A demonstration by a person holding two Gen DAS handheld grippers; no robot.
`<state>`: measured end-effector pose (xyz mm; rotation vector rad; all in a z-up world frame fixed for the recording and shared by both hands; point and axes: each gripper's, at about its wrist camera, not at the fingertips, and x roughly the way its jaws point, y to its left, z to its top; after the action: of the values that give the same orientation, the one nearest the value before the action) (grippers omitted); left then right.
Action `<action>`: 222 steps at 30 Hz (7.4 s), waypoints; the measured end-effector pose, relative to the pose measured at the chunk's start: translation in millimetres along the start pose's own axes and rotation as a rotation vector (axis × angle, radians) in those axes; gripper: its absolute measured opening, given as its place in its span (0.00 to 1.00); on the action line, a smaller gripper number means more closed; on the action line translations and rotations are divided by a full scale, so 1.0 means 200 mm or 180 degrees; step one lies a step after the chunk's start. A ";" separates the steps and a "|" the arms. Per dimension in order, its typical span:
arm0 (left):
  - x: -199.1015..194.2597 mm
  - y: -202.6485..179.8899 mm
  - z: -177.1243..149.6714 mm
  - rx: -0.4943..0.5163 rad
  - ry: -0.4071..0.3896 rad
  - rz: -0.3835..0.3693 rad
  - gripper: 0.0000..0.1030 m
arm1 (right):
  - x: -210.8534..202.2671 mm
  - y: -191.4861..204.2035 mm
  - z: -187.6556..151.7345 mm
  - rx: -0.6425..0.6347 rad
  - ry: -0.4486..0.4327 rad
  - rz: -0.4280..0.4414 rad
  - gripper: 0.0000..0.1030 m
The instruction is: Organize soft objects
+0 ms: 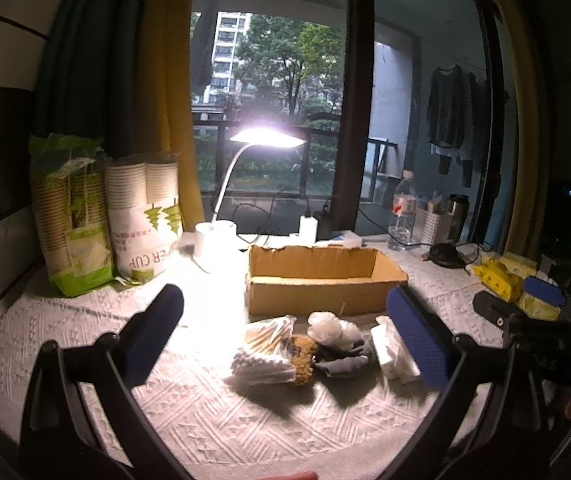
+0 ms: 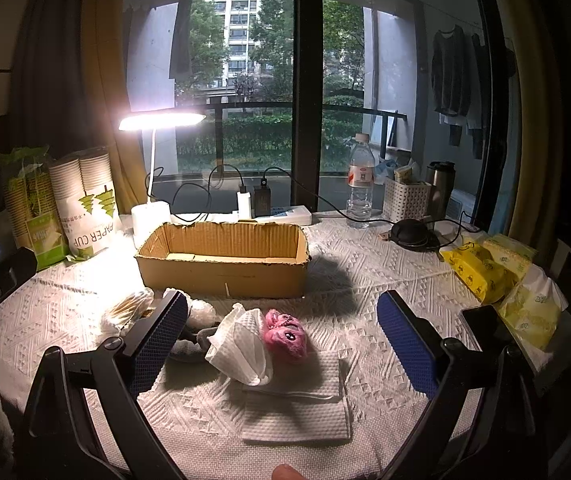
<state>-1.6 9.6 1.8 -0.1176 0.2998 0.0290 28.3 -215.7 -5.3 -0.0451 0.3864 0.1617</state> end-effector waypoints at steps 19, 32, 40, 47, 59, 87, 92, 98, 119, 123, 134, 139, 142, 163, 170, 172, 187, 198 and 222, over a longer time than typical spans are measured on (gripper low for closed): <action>0.01 -0.01 0.00 -0.0003 0.0019 0.0007 1.00 | 0.00 0.00 0.00 0.0008 -0.0003 0.0003 0.95; 0.03 -0.01 0.03 -0.0050 0.0121 0.0063 1.00 | 0.03 0.01 0.04 0.0008 0.0021 0.0040 0.95; 0.03 -0.03 0.01 -0.0027 0.0122 0.0019 1.00 | 0.04 -0.03 0.01 0.0059 0.0037 0.0022 0.95; 0.02 -0.05 0.00 -0.0008 0.0126 -0.0005 1.00 | 0.03 -0.04 0.00 0.0064 0.0024 0.0020 0.95; 0.02 -0.03 0.00 -0.0038 0.0140 0.0000 1.00 | 0.03 -0.05 -0.01 0.0064 0.0038 0.0030 0.95; 0.71 0.14 -0.19 -0.0068 0.1293 0.0055 0.99 | 0.55 -0.27 -0.16 0.0235 0.0814 0.0059 0.85; 0.81 0.16 -0.22 -0.0112 0.1479 0.0045 0.96 | 0.66 -0.27 -0.16 0.0283 0.0968 0.0250 0.85; 0.90 0.18 -0.26 -0.0116 0.1655 0.0034 0.89 | 0.78 -0.25 -0.18 0.0298 0.1175 0.0483 0.85; 0.90 0.15 -0.24 -0.0174 0.1708 -0.0350 0.47 | 0.89 -0.20 -0.20 0.0254 0.1348 0.0777 0.40; 0.84 0.15 -0.20 -0.0169 0.1575 -0.0321 0.47 | 0.84 -0.21 -0.16 0.0258 0.1230 0.0740 0.37; 0.73 0.13 0.00 0.0037 0.1182 -0.0274 0.47 | 0.73 -0.23 0.01 0.0161 0.0833 0.0585 0.37; 0.76 0.13 0.09 0.0074 0.1052 -0.0254 0.47 | 0.75 -0.24 0.08 0.0097 0.0731 0.0584 0.37; 0.79 0.13 0.14 0.0091 0.0973 -0.0239 0.47 | 0.77 -0.24 0.13 0.0078 0.0681 0.0608 0.37; 1.10 0.10 0.25 0.0243 0.0682 0.0002 0.47 | 1.01 -0.24 0.35 0.0107 0.0476 0.0673 0.37; 1.24 0.11 0.17 0.0203 0.0803 -0.0029 0.47 | 1.11 -0.16 0.34 0.0039 0.0485 0.0903 0.37; 1.28 0.11 0.16 0.0221 0.0834 0.0000 0.47 | 1.14 -0.14 0.33 0.0013 0.0496 0.0937 0.37; 1.42 0.07 0.09 0.0277 0.1094 -0.0119 0.52 | 1.34 -0.13 0.24 0.0074 0.0808 0.0881 0.42; 1.29 0.06 0.16 0.0237 0.0918 -0.0140 0.73 | 1.21 -0.15 0.29 0.0045 0.0645 0.0771 0.58; 0.83 0.02 0.16 0.0162 0.0718 -0.0325 0.73 | 0.73 -0.08 0.22 -0.0014 0.0501 0.0767 0.58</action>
<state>166.6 18.2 -18.0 -0.0856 0.5192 -0.0937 181.1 -207.1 -19.9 -0.0154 0.5485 0.3986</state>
